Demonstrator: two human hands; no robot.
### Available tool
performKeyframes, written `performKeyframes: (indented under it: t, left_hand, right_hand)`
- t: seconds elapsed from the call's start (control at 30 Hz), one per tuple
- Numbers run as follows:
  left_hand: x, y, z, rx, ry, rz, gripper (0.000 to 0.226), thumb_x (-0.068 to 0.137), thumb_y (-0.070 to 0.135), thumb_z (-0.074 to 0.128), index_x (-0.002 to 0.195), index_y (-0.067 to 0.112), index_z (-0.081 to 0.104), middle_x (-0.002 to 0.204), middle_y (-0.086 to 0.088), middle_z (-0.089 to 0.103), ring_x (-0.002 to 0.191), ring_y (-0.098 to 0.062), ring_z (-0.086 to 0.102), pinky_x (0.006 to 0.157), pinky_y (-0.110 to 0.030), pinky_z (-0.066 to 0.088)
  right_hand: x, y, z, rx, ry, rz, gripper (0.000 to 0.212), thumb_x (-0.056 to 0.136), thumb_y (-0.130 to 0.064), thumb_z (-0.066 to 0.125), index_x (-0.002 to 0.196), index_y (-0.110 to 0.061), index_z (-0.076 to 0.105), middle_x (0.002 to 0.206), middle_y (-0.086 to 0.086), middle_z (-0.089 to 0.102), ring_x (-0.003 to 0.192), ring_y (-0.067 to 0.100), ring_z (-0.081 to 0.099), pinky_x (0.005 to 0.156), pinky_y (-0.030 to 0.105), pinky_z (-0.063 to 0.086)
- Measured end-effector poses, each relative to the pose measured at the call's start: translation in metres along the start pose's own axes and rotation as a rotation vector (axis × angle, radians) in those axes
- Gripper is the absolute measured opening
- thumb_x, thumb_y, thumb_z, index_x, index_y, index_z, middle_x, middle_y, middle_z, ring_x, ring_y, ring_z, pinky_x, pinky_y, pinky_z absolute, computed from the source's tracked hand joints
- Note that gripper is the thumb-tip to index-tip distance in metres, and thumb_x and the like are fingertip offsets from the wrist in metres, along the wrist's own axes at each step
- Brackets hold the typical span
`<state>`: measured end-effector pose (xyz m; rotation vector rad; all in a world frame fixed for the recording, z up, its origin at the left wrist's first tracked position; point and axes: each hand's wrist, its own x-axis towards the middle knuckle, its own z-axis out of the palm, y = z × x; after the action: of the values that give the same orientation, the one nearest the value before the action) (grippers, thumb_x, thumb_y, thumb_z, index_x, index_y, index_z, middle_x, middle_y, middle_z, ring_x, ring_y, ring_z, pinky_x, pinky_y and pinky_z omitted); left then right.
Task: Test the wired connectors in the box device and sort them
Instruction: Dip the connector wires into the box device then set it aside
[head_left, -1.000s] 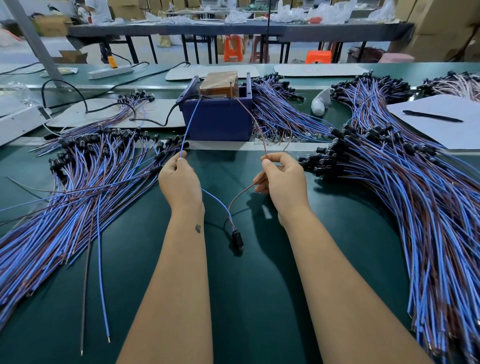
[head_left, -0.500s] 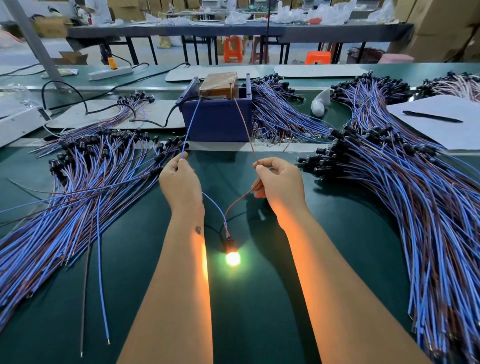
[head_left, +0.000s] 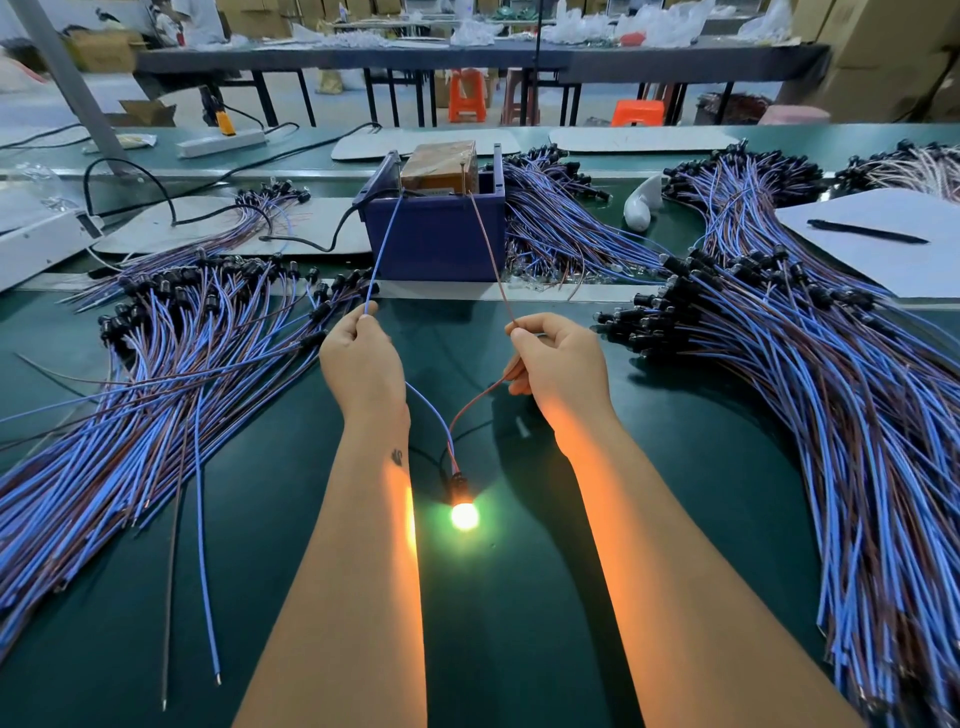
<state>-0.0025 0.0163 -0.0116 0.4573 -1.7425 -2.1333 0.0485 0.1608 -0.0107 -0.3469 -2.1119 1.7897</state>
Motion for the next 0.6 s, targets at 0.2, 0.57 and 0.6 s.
performKeyframes:
  t: [0.2, 0.57, 0.6]
  left_hand:
    - [-0.008, 0.001, 0.003, 0.063, -0.101, 0.02, 0.029, 0.095, 0.008, 0.04, 0.103, 0.019, 0.066, 0.05, 0.013, 0.041, 0.039, -0.002, 0.032, 0.041, -0.017, 0.03]
    - [-0.04, 0.002, 0.023, 0.068, -0.51, -0.012, 0.015, 0.092, 0.017, 0.064, 0.083, 0.019, 0.076, 0.058, 0.011, 0.063, 0.052, -0.003, 0.056, 0.053, -0.015, 0.044]
    - [-0.039, 0.004, 0.022, -0.019, -0.504, -0.072, 0.018, 0.093, 0.016, 0.062, 0.081, 0.017, 0.075, 0.053, 0.01, 0.056, 0.045, -0.004, 0.048, 0.047, -0.017, 0.041]
  right_hand:
    - [-0.004, -0.001, 0.002, 0.012, 0.031, -0.064, 0.016, 0.094, -0.013, 0.053, 0.087, -0.02, 0.065, 0.05, -0.007, 0.059, 0.05, 0.009, 0.056, 0.053, 0.031, 0.051]
    - [-0.008, -0.001, 0.012, -0.093, -0.081, -0.18, 0.014, 0.095, -0.018, 0.059, 0.09, -0.018, 0.071, 0.048, -0.014, 0.049, 0.047, 0.004, 0.041, 0.052, 0.021, 0.033]
    - [-0.008, -0.003, 0.011, 0.047, -0.107, -0.126, 0.017, 0.098, -0.015, 0.055, 0.091, -0.017, 0.071, 0.051, -0.011, 0.05, 0.047, 0.004, 0.043, 0.051, 0.022, 0.036]
